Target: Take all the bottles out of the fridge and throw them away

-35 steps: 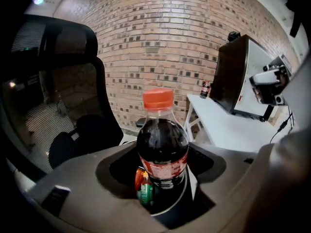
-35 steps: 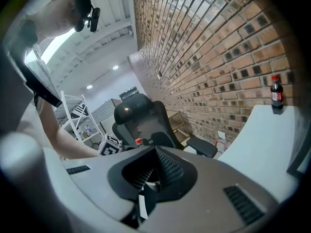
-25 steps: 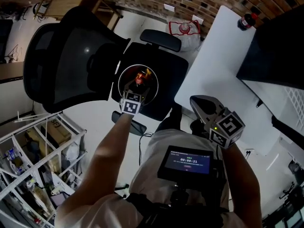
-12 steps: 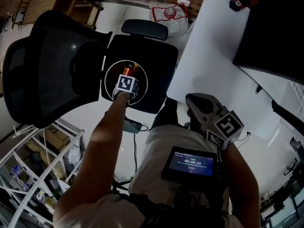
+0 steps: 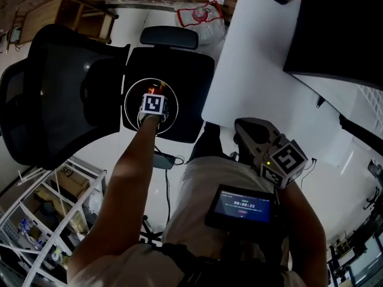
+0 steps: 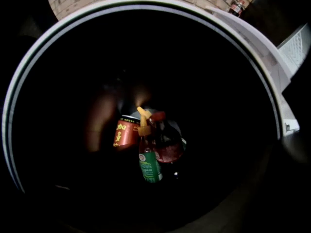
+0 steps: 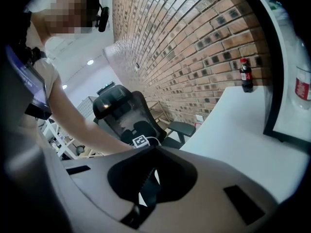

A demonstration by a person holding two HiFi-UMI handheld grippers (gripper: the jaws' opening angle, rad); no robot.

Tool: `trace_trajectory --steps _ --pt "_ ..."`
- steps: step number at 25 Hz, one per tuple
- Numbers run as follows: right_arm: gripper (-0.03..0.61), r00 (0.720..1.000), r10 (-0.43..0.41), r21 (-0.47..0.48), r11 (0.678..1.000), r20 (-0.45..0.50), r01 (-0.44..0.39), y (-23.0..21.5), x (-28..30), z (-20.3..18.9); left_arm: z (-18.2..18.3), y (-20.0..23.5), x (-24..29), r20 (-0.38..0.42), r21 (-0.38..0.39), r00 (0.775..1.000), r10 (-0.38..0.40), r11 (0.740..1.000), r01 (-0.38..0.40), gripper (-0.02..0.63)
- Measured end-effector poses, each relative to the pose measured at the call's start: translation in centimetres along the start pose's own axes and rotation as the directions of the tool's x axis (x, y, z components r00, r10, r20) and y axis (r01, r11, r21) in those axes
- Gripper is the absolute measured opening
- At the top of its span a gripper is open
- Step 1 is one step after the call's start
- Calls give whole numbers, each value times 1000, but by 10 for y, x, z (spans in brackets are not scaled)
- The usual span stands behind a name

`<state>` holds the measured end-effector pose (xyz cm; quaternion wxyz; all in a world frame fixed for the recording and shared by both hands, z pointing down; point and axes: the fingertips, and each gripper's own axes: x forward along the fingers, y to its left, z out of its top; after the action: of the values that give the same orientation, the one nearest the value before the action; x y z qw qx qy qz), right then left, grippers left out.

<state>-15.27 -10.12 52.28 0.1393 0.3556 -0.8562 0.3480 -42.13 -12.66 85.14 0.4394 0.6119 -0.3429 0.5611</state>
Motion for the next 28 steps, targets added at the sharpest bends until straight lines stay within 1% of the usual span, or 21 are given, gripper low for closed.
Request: trace_trajectory --steps 1,4,5,6,7,9,11,12,13,15,16,18,20,22,24,26,28 --pt "3 1000 1 -3 1000 10 -1 1 -1 2 3 3 -8 22 -6 1000 13 1000 -13 330" --pt "3 999 7 -12 1000 31 -7 6 -4 9 11 14 -31 119 -38 992 48 998 -43 329" --pt "3 999 9 -17 1000 42 -8 7 -6 11 7 20 -41 132 -53 988 78 996 -71 327" --pt "3 998 9 -22 1000 55 -8 8 -9 14 1 27 -54 139 -60 983 122 992 -114 288" --pt "3 998 9 -28 1000 67 -7 9 -13 16 -3 29 -67 157 -57 976 153 988 -146 219" --pt "3 996 7 -36 999 89 -4 10 -20 18 0 17 -83 244 -18 959 145 989 -144 116" --pt "3 994 2 -44 999 105 2 10 -29 19 -2 8 -97 309 21 938 158 985 -172 28" --pt "3 993 0 -50 999 114 5 10 -33 20 -3 4 -106 344 23 925 161 983 -180 2" --pt "3 992 -1 -55 998 126 8 10 -37 22 -2 -1 -116 386 19 909 154 984 -175 2" --pt "3 987 -7 -55 998 159 16 9 -44 25 6 -14 -140 486 18 866 116 990 -143 2" --pt "3 985 -10 -54 998 174 20 8 -48 27 12 -23 -153 535 24 840 90 992 -122 2" --pt "3 981 -15 -60 998 194 28 5 -57 27 25 -47 -182 624 41 780 35 996 -78 2" --pt "3 977 -20 -67 997 211 35 2 -67 28 37 -75 -211 692 69 721 -8 996 -56 2" --pt "3 973 -26 -75 996 229 44 -2 -77 29 47 -100 -233 739 104 672 -44 993 -50 2" --pt "3 968 -32 -81 995 251 54 -6 -88 31 55 -126 -251 772 143 630 -86 989 -40 2" --pt "3 962 -41 -81 995 271 65 -10 -101 34 63 -151 -266 792 186 597 -129 982 -34 2" --pt "3 955 -54 -74 994 291 78 -17 -113 36 70 -172 -279 805 227 570 -167 973 -36 2"
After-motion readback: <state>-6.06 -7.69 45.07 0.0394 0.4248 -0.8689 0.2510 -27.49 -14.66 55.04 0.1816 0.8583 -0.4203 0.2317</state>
